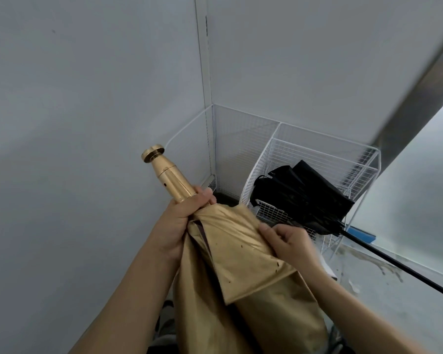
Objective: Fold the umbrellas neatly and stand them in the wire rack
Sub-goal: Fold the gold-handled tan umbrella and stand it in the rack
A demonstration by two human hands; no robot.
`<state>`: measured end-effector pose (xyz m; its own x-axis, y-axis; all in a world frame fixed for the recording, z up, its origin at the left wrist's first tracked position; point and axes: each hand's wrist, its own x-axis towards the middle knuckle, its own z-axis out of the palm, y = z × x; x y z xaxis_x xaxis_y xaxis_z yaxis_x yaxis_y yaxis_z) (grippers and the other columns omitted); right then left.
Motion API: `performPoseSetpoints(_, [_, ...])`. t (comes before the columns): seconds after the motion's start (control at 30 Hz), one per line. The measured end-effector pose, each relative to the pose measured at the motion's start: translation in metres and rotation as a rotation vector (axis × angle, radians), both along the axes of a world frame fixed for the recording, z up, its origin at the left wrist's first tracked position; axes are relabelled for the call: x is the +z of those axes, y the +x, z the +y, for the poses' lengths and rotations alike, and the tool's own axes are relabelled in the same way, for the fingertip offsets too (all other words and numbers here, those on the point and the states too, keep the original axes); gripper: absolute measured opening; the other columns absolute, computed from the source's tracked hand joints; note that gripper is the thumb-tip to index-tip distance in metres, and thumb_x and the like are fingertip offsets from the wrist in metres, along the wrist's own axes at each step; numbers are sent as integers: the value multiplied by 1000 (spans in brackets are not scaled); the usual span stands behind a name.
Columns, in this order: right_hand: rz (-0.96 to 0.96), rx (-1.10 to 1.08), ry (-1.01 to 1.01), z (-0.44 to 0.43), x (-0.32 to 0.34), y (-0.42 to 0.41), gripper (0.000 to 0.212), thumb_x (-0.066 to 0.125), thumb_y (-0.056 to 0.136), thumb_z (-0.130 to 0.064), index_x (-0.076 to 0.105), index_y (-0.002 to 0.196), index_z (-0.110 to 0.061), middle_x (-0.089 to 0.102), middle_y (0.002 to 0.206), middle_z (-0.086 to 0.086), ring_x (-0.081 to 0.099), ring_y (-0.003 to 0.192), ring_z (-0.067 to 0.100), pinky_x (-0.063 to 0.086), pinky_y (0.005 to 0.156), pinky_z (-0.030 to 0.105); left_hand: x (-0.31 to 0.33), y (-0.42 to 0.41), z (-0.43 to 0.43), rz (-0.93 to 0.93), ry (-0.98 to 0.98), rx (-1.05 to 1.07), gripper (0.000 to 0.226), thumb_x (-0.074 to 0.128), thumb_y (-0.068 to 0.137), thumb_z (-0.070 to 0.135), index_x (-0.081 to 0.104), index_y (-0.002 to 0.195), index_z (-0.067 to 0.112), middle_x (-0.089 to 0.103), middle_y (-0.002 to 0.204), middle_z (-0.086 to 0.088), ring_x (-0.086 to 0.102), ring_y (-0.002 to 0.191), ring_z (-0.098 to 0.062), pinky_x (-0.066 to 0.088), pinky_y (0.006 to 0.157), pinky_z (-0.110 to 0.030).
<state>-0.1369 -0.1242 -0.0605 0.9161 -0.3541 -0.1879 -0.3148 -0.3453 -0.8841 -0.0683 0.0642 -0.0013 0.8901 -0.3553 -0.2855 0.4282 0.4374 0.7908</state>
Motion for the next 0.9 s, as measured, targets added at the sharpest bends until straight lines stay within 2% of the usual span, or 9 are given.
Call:
performPoseSetpoints(0.13, [36, 41, -153, 0, -5, -3, 26, 70, 87, -43, 67, 69, -25, 62, 54, -11, 54, 50, 4, 43, 56, 27, 1, 3, 3, 40, -3, 15, 16, 74, 74, 16, 63, 62, 18, 62, 69, -1, 58, 60, -13, 55, 60, -26])
performPoseSetpoints(0.23, [-208, -70, 54, -5, 11, -8, 18, 65, 89, -44, 71, 84, -27, 71, 76, -4, 66, 71, 14, 53, 69, 42, -3, 11, 7, 91, 136, 94, 17, 72, 77, 19, 59, 67, 13, 60, 61, -1, 57, 55, -13, 51, 54, -24])
performPoseSetpoints(0.33, [-295, 160, 379, -17, 29, -13, 50, 69, 74, -63, 69, 108, -26, 73, 103, 4, 70, 96, 23, 57, 82, 42, -10, 19, 14, 128, 234, 248, 20, 71, 84, 11, 59, 67, 11, 60, 55, -2, 59, 49, -13, 50, 49, -22])
performPoseSetpoints(0.43, [-104, 469, 178, -17, 28, -18, 78, 83, 62, -46, 51, 133, -40, 67, 120, -17, 64, 110, 6, 52, 93, 30, -14, 23, 18, 143, 261, 332, 18, 74, 81, 10, 60, 71, 11, 61, 59, -4, 60, 51, -16, 51, 49, -22])
performPoseSetpoints(0.53, [-116, 460, -266, -7, 17, -21, 69, 85, 67, -41, 49, 123, -59, 63, 105, -31, 63, 94, -2, 50, 82, 17, -17, 22, 15, 173, 271, 336, 16, 77, 79, 13, 62, 76, 9, 64, 63, -7, 63, 54, -19, 55, 53, -27])
performPoseSetpoints(0.63, [-261, 324, -149, 2, 13, -20, 17, 75, 81, -37, 73, 98, -31, 69, 82, -13, 64, 75, 3, 51, 68, 22, -19, 17, 5, 145, 276, 287, 17, 78, 78, 12, 61, 77, 7, 63, 67, -10, 62, 59, -23, 55, 61, -31])
performPoseSetpoints(0.7, [-290, 187, -39, 3, 15, -17, 29, 68, 91, -33, 67, 78, -8, 57, 61, 1, 52, 56, 10, 43, 54, 29, -18, 14, -1, 102, 271, 225, 19, 78, 77, 12, 59, 77, 8, 63, 66, -9, 61, 58, -21, 54, 58, -29])
performPoseSetpoints(0.77, [-269, 30, 68, 1, 19, -14, 45, 62, 94, -32, 53, 67, 3, 41, 52, 1, 39, 50, 11, 32, 48, 26, -15, 11, -4, 54, 265, 141, 22, 79, 73, 16, 58, 77, 9, 62, 65, -7, 61, 57, -17, 54, 55, -26])
performPoseSetpoints(0.9, [-212, -23, 37, 0, 19, -9, 52, 57, 96, -36, 40, 59, -3, 32, 49, -9, 31, 48, 7, 26, 47, 23, -8, 5, -10, -9, 174, 1, 28, 76, 65, 23, 57, 77, 9, 62, 67, -5, 60, 60, -14, 53, 58, -23])
